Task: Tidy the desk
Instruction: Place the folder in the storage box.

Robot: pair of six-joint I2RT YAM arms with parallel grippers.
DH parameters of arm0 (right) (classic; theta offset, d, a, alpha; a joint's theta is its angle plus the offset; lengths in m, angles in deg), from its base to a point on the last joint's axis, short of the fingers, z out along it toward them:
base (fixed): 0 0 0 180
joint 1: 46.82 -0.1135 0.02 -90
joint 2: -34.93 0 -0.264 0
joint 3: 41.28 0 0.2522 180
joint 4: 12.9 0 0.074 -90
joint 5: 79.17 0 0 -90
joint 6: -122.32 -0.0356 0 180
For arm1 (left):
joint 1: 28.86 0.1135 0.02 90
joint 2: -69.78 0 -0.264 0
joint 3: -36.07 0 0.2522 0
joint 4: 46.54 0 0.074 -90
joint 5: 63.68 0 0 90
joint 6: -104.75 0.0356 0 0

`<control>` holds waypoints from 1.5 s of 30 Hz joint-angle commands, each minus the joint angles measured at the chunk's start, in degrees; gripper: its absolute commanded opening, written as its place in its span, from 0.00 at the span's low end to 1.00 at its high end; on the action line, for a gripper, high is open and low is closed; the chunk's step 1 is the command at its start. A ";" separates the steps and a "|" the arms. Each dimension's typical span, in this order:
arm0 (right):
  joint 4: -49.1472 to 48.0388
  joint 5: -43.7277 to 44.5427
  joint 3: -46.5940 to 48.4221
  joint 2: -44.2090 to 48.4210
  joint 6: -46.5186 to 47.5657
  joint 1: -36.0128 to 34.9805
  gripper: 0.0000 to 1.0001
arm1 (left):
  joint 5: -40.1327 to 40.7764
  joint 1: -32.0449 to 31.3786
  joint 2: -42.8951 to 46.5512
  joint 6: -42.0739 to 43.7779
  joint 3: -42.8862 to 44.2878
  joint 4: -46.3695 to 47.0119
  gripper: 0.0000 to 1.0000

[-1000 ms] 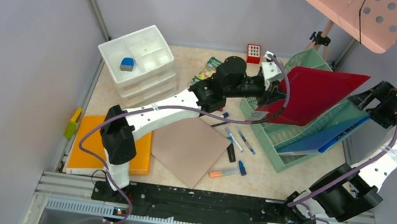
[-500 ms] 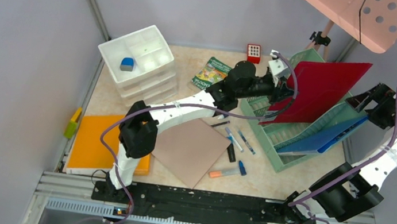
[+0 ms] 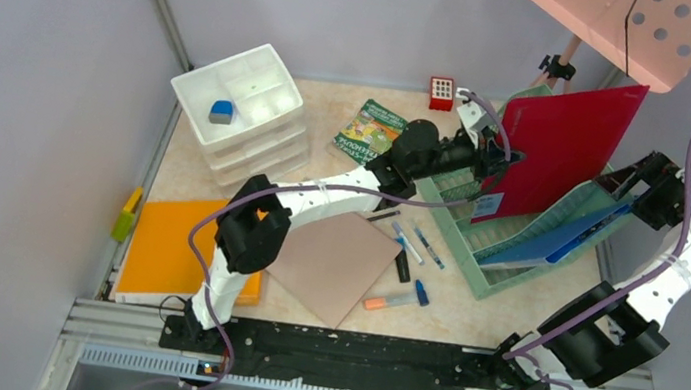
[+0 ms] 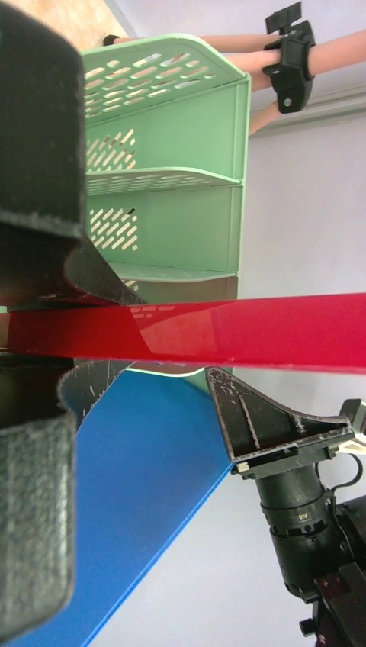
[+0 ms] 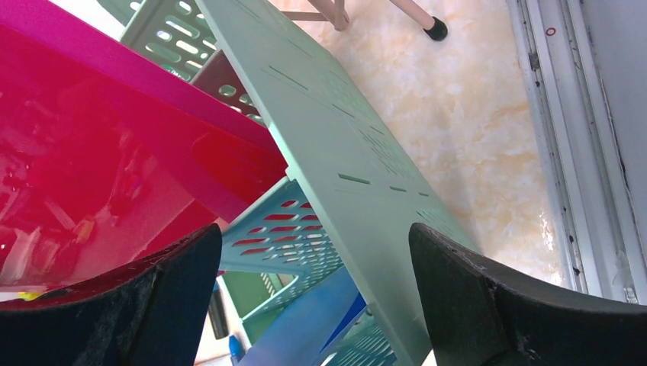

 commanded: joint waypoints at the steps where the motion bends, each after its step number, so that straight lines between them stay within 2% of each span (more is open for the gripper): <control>1: 0.41 -2.02 -2.06 1.65 0.83 -0.92 0.91 | 2.43 -1.46 -0.16 0.16 -2.91 10.67 0.00; 12: -0.89 -2.19 -4.63 1.83 1.15 -0.88 0.91 | 4.73 -4.51 -1.41 4.02 -12.49 18.00 0.00; 24: -0.23 -1.81 -6.02 2.81 2.53 -0.93 0.91 | 6.08 -5.22 -3.55 5.37 -11.52 18.58 0.00; 25: -0.12 -1.85 -6.02 2.88 2.70 -0.92 0.91 | 6.07 -5.24 -3.23 5.06 -12.13 18.68 0.02; 28: -0.14 -2.23 -5.75 2.71 2.78 -0.93 0.91 | 5.31 -5.32 -2.09 4.80 -13.50 17.49 0.22; 31: 0.20 -2.67 -4.44 2.28 2.79 -0.93 0.91 | 4.46 -5.64 -1.19 5.06 -13.65 13.90 0.34; 39: 2.53 -2.18 0.38 1.26 4.15 -0.92 0.91 | 3.74 -6.67 0.56 8.29 -12.05 6.17 0.45; 41: 3.06 -1.81 2.41 0.84 4.38 -0.88 0.91 | 3.45 -6.66 1.49 9.36 -10.27 1.28 0.52; 42: 3.47 -1.69 3.81 0.45 4.39 -0.92 0.91 | 3.21 -6.69 2.02 10.00 -9.05 -2.16 0.64; 43: 3.95 -1.68 5.41 0.06 4.43 -0.93 0.91 | 2.93 -6.68 2.51 10.86 -6.74 -6.19 0.70; 45: 4.83 -1.44 9.20 -0.79 4.19 -0.91 0.91 | 2.54 -6.70 3.40 12.37 -3.52 -13.72 0.76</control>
